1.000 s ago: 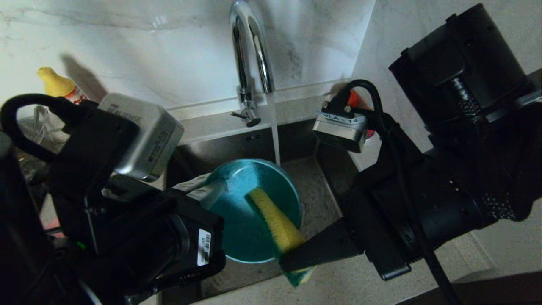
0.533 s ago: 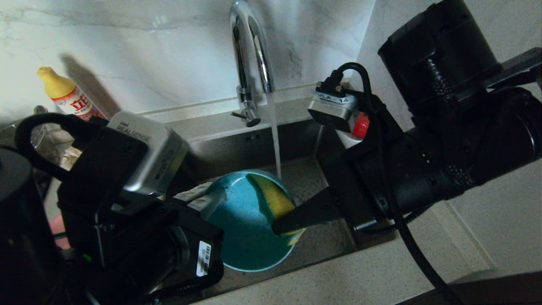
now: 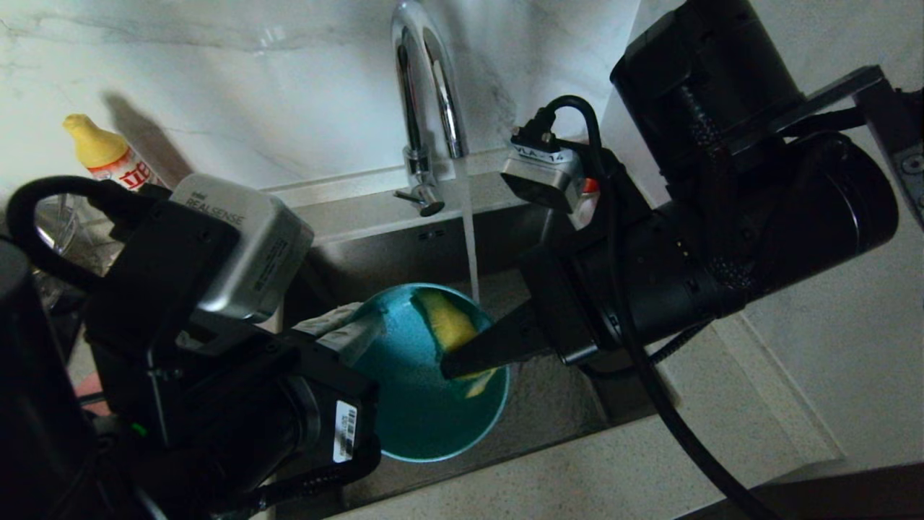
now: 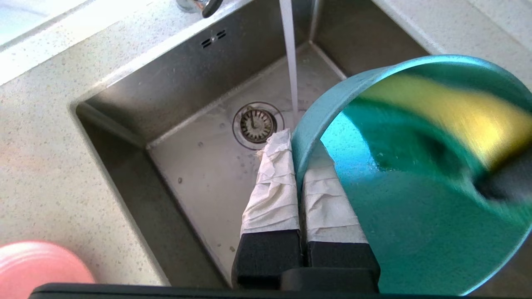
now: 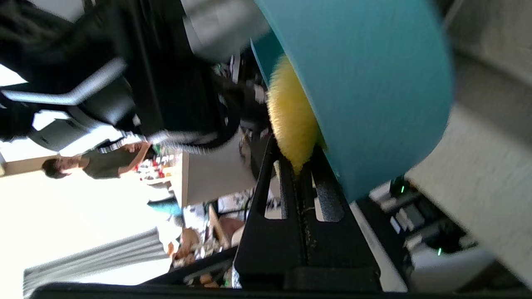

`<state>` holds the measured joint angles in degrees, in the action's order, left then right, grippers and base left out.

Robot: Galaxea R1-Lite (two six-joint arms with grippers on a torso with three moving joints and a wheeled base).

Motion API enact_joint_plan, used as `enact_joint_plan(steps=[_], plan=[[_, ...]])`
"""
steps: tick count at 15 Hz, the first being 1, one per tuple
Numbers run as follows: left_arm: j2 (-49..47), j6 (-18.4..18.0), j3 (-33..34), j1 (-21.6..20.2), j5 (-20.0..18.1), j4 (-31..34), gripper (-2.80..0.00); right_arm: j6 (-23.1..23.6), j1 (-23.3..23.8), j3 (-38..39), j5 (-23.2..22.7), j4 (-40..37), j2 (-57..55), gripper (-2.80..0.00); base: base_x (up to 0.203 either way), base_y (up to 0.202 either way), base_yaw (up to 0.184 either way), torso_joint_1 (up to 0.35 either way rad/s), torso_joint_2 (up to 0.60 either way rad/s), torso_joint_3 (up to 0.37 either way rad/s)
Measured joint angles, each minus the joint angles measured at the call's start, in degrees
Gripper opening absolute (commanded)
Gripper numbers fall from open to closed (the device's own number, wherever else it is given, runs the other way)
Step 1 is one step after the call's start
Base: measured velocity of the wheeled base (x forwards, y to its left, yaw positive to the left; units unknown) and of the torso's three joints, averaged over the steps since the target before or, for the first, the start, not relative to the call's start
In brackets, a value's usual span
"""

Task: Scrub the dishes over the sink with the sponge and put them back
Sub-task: Wipe the bowl

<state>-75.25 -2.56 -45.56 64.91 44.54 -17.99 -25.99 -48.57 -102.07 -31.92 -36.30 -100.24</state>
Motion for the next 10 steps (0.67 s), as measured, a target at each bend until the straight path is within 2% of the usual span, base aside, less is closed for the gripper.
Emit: enact_joint_plan(steps=[6,10], plan=[[0.0,0.0,-0.7,-0.2,0.1,-0.1,-2.80,-0.4,-2.7,0.9,-0.1,-4.4,2.8,-2.80,0.000,0.000,0.000,0.000,0.00,0.000],[0.3,-0.1,-0.7,-0.3,0.1,0.1,-2.80,-0.4,-2.2,1.0,0.3,-4.3,3.9,-2.80,0.000,0.000,0.000,0.000,0.00,0.000]])
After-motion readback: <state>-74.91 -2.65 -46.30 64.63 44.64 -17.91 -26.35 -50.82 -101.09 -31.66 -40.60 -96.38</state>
